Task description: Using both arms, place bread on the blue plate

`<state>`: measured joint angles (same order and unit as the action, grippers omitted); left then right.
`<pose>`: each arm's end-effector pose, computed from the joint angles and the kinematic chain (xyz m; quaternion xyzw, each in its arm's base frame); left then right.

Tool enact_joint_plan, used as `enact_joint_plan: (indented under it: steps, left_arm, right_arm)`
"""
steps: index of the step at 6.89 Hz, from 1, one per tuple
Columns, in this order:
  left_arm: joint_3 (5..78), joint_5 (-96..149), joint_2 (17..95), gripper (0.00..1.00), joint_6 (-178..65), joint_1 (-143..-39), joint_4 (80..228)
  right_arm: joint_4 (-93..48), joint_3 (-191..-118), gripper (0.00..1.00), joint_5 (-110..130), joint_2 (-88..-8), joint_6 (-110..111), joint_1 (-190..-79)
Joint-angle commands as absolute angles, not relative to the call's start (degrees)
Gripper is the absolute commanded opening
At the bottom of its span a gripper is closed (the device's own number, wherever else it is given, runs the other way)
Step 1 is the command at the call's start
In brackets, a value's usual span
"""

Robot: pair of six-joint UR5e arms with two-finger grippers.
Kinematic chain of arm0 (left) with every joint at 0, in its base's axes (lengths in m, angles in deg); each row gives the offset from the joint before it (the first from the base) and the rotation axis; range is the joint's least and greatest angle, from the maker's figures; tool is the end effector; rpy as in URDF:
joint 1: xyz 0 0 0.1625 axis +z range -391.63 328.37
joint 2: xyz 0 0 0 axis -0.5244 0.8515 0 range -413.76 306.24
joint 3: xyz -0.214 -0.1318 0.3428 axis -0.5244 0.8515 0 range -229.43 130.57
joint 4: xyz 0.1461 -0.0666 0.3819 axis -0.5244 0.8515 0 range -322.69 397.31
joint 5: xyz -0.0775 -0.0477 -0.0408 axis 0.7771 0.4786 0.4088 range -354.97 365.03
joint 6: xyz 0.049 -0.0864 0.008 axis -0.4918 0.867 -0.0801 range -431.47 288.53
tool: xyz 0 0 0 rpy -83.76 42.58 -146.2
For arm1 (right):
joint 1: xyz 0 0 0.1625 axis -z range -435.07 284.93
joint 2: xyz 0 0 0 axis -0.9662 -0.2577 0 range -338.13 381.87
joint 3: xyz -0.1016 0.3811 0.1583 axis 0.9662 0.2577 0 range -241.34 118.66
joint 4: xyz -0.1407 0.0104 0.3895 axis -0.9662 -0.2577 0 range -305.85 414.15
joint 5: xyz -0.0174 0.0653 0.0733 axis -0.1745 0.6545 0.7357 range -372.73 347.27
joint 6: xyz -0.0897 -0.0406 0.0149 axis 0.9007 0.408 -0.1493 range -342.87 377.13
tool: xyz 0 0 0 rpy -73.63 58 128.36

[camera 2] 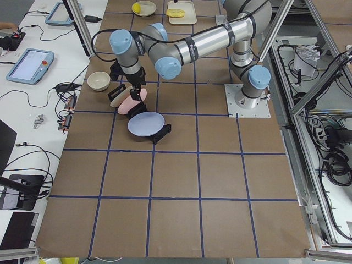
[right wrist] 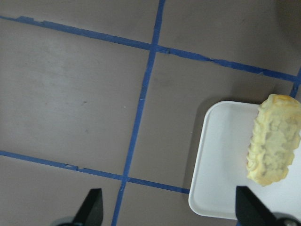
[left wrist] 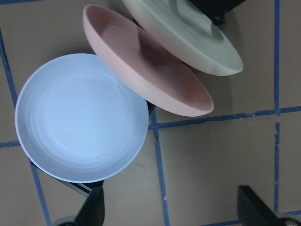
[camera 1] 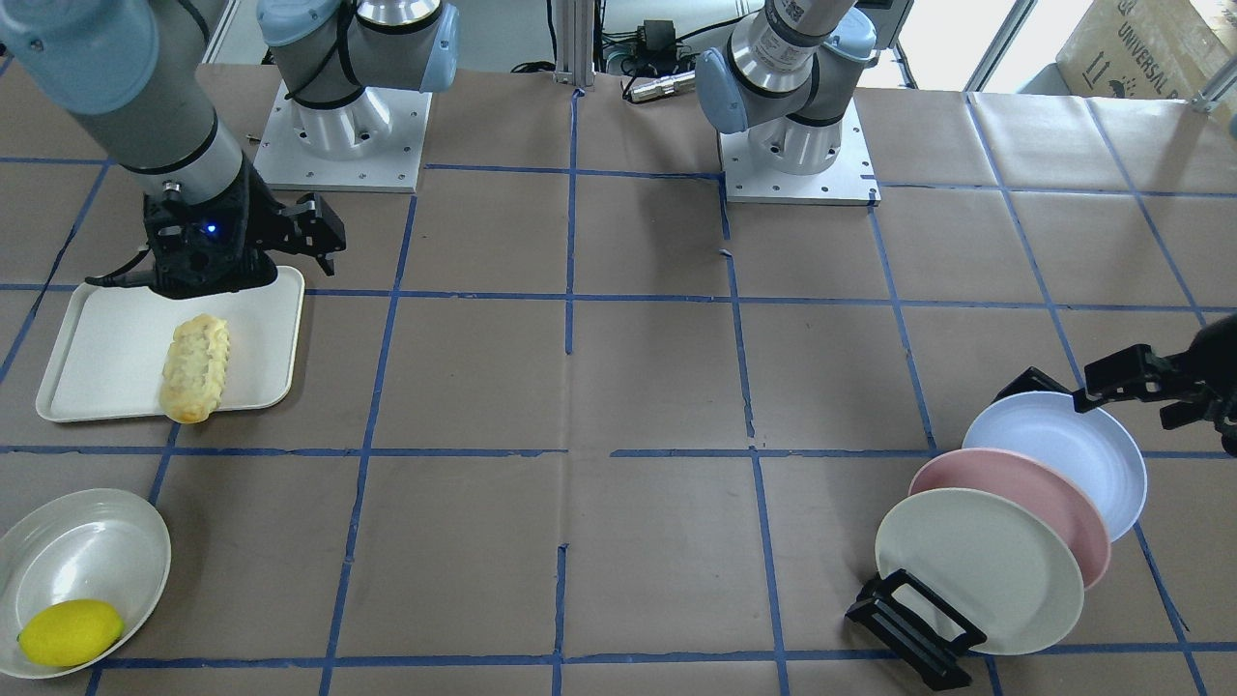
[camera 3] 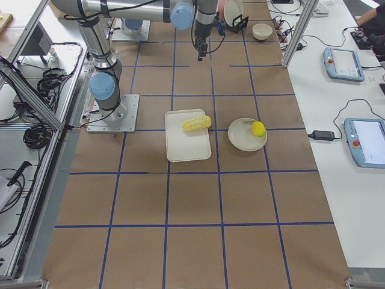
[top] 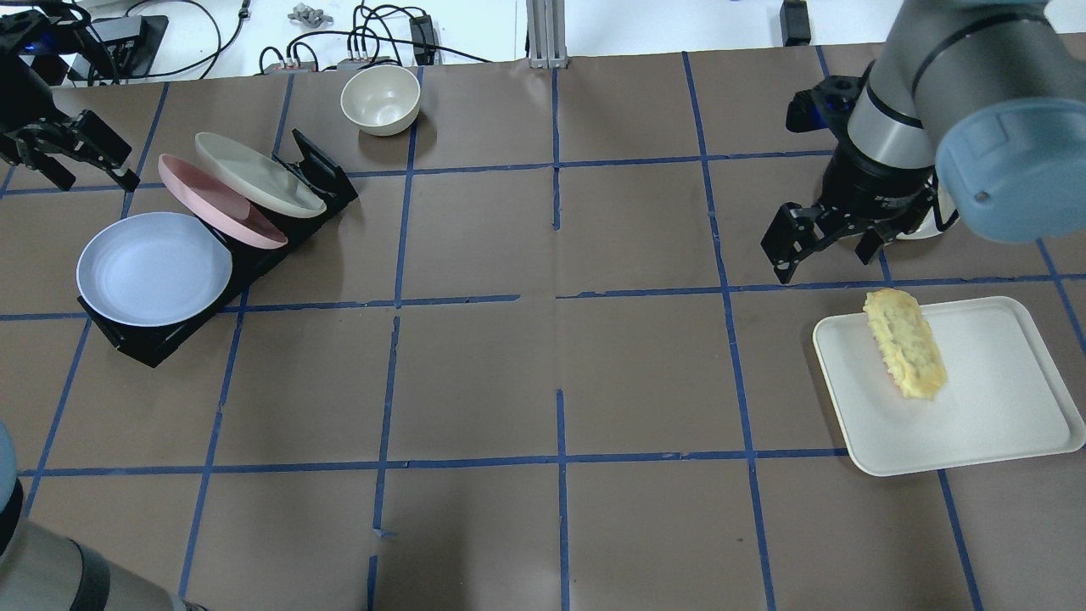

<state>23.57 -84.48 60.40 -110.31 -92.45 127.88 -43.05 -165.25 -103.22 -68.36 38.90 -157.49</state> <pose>0.1991 -0.6317 0.3894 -0.0838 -0.9942 -0.0535 0.0411 0.0696 -0.4807 0.3845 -0.1236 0.9907 0.0557 0.0102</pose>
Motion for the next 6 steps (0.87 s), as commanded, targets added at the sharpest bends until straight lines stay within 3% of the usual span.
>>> enact_joint_plan:
  steps: [1,4,6]
  left_arm:
    - [17.31,-84.61,69.07,0.99,-117.15,-86.58,127.49]
    - [11.32,-82.35,80.42,0.99,-118.3,-84.99,124.94]
    - [12.27,-82.24,81.24,0.95,-117.96,-84.8,126.16]
  right_arm:
    - [-52.42,-172.41,1.0,-103.18,-69.18,52.4,-149.2]
    - [-75.49,-186.73,1.0,-102.56,-67.43,63.32,-139.33]
    - [-80.75,-188.08,1.0,-102.47,-61.74,66.26,-136.69]
